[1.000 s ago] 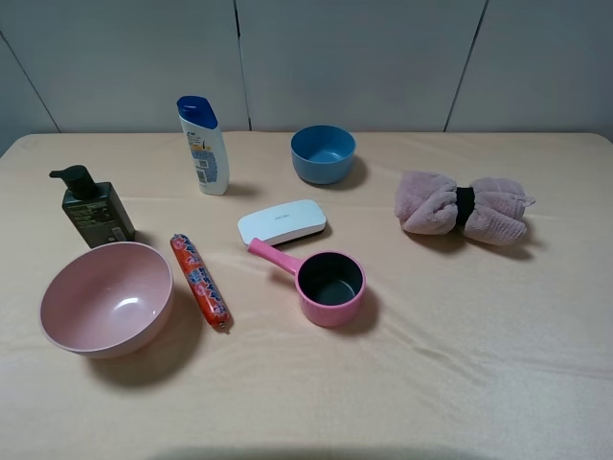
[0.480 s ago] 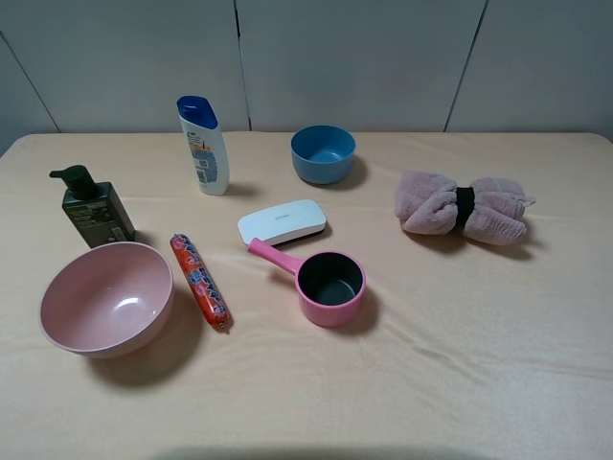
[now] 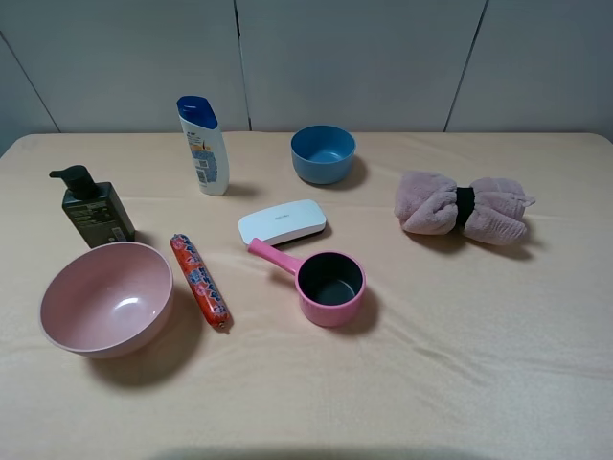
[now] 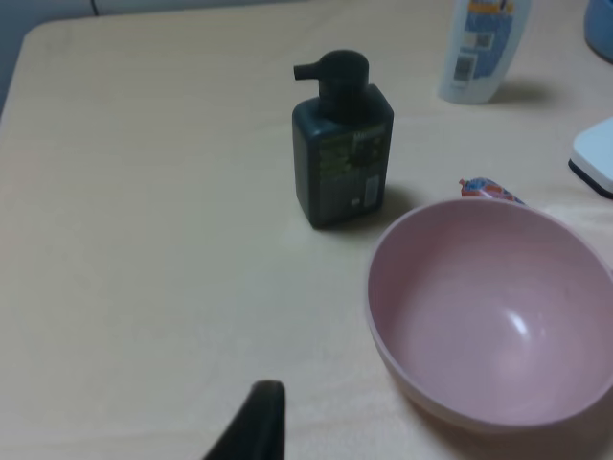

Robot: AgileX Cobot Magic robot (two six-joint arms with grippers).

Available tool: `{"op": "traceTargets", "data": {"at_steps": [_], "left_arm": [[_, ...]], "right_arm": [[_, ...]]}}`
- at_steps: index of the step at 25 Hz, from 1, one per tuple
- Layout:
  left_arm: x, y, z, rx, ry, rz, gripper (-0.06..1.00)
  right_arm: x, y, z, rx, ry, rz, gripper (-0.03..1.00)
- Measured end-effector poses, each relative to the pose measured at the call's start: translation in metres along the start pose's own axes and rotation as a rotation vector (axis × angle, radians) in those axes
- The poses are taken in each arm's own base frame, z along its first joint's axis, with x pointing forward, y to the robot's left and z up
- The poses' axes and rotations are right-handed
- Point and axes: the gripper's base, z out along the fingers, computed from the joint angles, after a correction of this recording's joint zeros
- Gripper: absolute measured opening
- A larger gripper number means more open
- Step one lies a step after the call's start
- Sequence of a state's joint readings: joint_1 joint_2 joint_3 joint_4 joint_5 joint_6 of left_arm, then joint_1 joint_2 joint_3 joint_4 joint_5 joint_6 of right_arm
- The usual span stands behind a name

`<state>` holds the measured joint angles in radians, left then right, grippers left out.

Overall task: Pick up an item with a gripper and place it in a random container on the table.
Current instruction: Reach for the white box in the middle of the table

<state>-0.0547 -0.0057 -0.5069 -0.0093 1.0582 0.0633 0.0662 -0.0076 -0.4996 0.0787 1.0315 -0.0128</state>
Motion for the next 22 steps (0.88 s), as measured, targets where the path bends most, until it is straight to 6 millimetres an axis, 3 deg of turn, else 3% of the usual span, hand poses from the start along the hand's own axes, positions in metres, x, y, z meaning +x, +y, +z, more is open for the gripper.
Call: {"op": "traceTargets", "data": {"at_steps": [9,22], "left_arm": [[-0.027,0.002,0.006,-0.003,0.095,0.003,0.99],[-0.098,0.006,0.029,0.024,0.241,0.033,0.99]], "right_arm": [[0.000,0.000,0.000,0.000,-0.001,0.000,0.69],[0.000,0.000,0.000,0.000,-0.001,0.000,0.69]]}}
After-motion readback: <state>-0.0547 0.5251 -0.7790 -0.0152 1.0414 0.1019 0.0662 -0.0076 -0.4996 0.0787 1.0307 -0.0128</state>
